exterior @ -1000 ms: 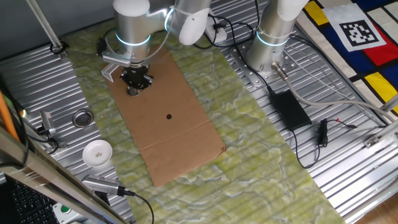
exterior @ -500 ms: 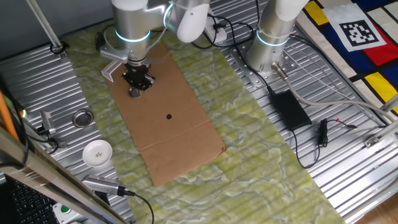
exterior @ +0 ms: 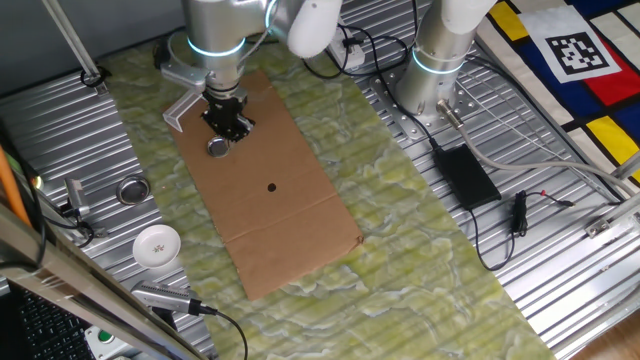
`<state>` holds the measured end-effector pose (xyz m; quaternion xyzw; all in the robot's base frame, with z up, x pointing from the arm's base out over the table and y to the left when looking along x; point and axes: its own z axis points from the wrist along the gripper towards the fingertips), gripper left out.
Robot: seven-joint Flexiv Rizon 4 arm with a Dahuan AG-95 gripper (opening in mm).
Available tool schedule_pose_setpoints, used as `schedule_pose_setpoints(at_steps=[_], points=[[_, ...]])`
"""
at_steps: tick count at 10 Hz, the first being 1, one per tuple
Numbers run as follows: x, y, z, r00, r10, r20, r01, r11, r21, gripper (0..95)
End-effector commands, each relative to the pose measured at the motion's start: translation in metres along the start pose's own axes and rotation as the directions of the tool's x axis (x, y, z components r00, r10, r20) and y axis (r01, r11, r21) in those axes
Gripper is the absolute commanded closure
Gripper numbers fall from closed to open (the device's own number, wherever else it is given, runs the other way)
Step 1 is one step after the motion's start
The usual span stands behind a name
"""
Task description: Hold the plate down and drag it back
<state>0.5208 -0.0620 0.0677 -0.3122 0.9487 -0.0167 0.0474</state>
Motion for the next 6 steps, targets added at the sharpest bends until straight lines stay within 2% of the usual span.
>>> schedule_pose_setpoints(at_steps=[1, 3, 4, 6], points=[[0.003, -0.002, -0.014, 0.982, 0.185, -0.046, -0.185, 0.983, 0.008, 95.0], [0.007, -0.002, -0.023, 0.963, 0.261, -0.068, -0.261, 0.965, 0.005, 95.0], [0.008, -0.002, -0.027, 0.961, 0.267, -0.072, -0.267, 0.964, 0.005, 95.0], [0.009, -0.002, -0.027, 0.962, 0.268, -0.058, -0.269, 0.963, 0.0, 95.0]])
